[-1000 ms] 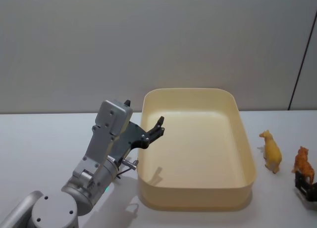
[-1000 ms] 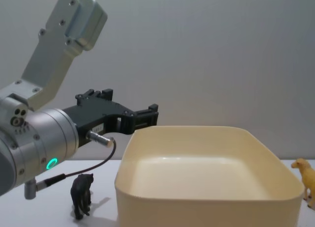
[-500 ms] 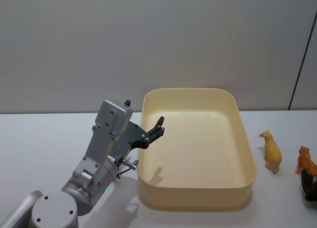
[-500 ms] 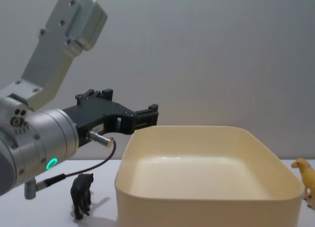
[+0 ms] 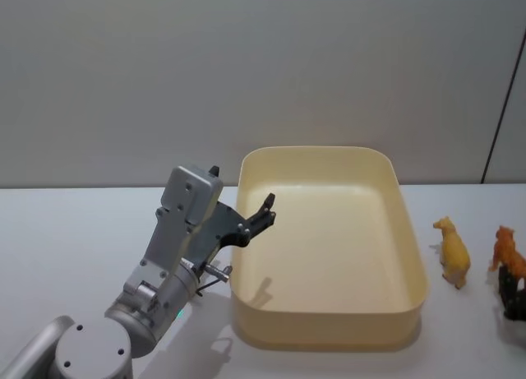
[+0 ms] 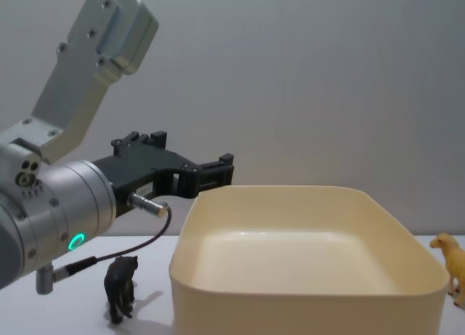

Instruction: Pick up the toy alternately with two hands and place it into the central storage box.

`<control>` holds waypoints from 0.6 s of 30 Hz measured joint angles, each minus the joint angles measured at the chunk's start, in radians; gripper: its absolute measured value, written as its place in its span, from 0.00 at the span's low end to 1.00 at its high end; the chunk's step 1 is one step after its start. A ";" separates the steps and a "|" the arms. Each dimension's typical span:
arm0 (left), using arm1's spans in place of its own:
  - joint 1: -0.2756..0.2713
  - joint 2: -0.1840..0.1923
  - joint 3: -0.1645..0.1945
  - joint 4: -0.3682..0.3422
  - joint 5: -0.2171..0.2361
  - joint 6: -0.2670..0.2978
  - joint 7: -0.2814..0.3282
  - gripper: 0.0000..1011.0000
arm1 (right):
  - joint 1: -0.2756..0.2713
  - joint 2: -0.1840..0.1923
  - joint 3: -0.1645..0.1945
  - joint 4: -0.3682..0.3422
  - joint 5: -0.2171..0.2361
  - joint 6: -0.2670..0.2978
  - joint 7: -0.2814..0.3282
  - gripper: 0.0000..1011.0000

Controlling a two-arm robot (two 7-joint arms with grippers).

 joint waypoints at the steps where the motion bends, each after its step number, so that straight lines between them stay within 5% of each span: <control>1: 0.000 0.000 0.000 0.000 0.000 0.000 0.000 0.99 | 0.001 -0.001 0.000 -0.003 0.000 -0.004 -0.001 0.28; 18: 0.000 0.000 0.000 0.000 0.000 0.000 0.000 0.99 | 0.057 -0.027 -0.001 -0.122 0.014 -0.042 0.056 0.28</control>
